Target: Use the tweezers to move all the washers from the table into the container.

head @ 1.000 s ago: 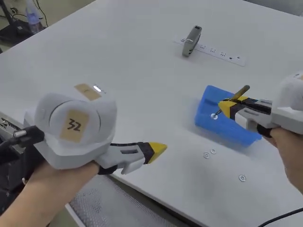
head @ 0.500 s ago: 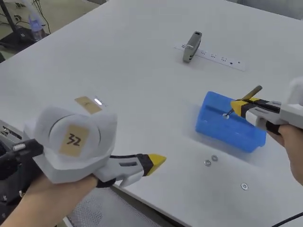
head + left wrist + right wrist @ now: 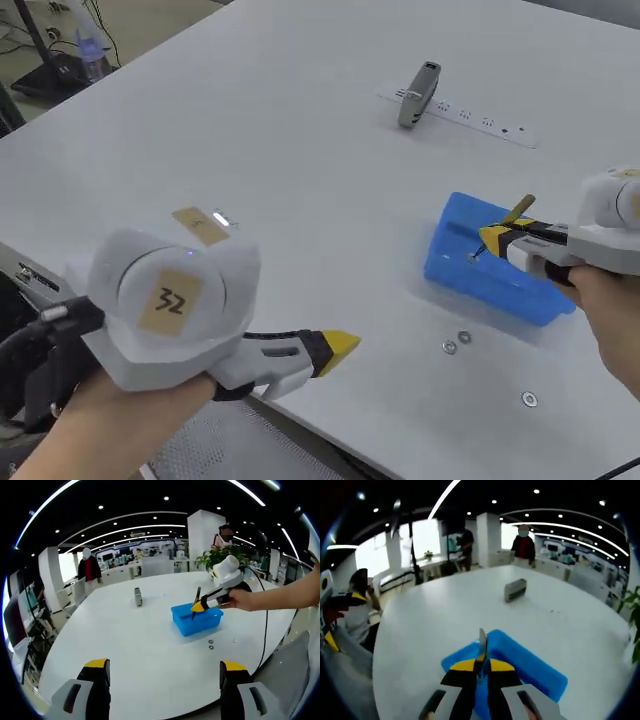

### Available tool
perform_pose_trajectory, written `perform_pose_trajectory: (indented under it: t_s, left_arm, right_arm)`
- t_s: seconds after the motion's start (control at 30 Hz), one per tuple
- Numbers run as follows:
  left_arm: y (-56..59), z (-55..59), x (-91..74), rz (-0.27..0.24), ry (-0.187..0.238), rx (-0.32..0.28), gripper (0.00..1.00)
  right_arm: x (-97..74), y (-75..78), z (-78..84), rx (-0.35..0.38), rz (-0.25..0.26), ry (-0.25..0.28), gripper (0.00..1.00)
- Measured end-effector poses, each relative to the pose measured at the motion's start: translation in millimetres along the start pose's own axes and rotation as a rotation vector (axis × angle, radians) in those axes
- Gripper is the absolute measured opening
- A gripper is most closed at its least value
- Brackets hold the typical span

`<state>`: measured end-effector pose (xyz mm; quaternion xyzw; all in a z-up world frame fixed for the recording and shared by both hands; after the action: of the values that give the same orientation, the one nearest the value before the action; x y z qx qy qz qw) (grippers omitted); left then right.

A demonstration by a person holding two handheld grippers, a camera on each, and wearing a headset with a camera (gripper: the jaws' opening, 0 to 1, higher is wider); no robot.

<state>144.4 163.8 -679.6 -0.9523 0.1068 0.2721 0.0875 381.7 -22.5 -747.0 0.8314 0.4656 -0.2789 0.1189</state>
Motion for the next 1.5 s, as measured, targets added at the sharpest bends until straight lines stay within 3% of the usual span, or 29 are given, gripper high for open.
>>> perform_pose_trajectory:
  t_s: [0.2,0.73,0.93,1.07,1.3,1.5]
  left_arm:
    - [1.4,0.5,0.9,0.009,-0.006,-0.010,0.93]
    - [-2.3,5.5,2.0,0.008,-0.025,-0.010,0.92]
    - [0.7,4.2,2.1,0.017,-0.023,-0.008,0.92]
    - [-0.5,0.6,-0.9,0.012,-0.009,-0.004,0.92]
    - [0.1,-1.9,-4.0,0.012,0.011,-0.007,0.93]
    - [3.7,-1.8,-6.8,0.021,0.015,-0.003,0.93]
  right_arm:
    - [12.8,-1.8,5.3,0.027,-0.013,-0.006,0.04]
    - [21.8,-4.1,10.8,-0.057,0.018,-0.038,0.04]
    - [20.2,0.9,10.3,0.016,0.028,-0.035,0.05]
    - [11.9,-1.1,2.5,0.012,0.028,-0.010,0.05]
    - [-24.2,-20.4,-13.8,-0.022,0.019,0.069,0.05]
    - [-50.1,-37.4,-11.4,-0.028,0.017,0.115,0.05]
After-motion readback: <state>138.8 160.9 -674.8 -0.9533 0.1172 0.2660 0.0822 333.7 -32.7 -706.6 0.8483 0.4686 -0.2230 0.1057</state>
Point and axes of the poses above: the centre of the closed fingertips' face, and the gripper's own axes: x roughly forward along the fingers, y roughly to its right, z roughly out of its underside, the point moved 8 cm from there along -x, roughly backward along the fingers, and after that the axes turned 2 degrees about x, right-handed, at the moved point
